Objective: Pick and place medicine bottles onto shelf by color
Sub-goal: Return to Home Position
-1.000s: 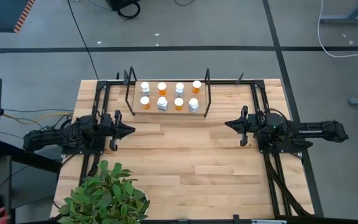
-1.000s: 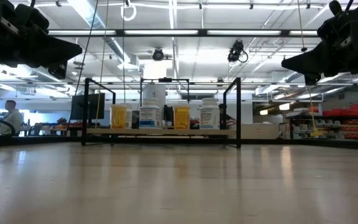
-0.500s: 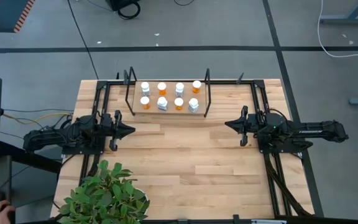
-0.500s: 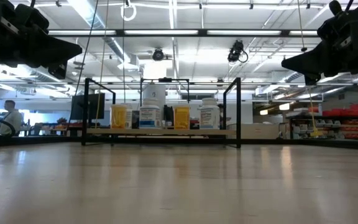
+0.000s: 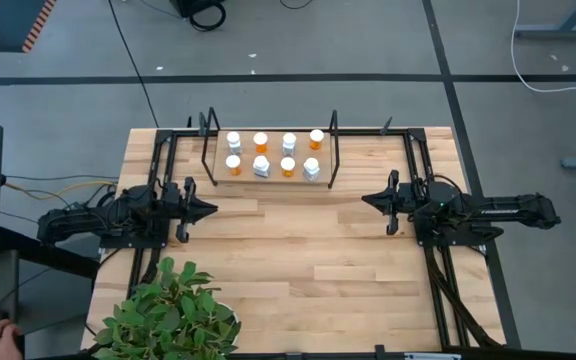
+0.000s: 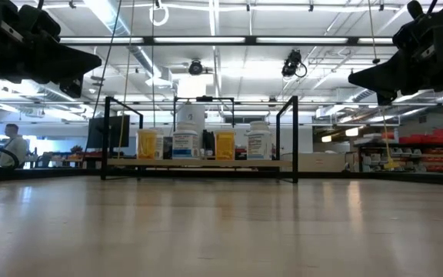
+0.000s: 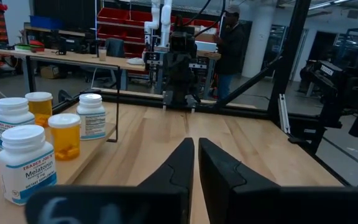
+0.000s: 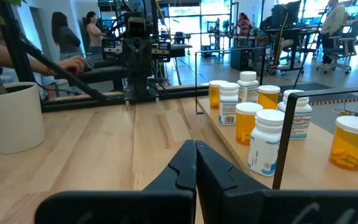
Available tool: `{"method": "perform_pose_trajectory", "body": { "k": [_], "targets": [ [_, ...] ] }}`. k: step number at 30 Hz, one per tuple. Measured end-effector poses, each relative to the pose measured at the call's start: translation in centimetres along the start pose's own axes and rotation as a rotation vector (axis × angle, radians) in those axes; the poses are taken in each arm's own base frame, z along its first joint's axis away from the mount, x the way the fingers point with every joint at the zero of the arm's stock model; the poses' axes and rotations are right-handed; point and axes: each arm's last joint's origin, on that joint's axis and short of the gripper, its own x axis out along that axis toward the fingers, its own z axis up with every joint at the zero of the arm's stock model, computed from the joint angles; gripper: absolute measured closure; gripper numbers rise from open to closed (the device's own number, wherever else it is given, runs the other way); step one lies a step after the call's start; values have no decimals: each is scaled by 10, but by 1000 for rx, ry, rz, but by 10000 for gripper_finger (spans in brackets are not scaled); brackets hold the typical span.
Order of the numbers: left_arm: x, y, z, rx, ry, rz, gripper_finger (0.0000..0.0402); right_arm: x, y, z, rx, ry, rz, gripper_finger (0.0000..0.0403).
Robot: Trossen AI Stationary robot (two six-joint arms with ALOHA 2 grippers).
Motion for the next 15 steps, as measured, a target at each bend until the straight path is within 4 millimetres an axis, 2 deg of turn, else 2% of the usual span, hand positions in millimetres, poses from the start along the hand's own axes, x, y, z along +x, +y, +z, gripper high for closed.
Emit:
{"method": "perform_pose_trajectory", "body": {
  "k": [8, 15],
  "targets": [
    [0, 0, 0, 0, 0, 0, 361, 0, 0, 0, 0, 0, 0, 397],
    [0, 0, 0, 0, 0, 0, 368, 0, 0, 0, 0, 0, 0, 397]
  ]
}}
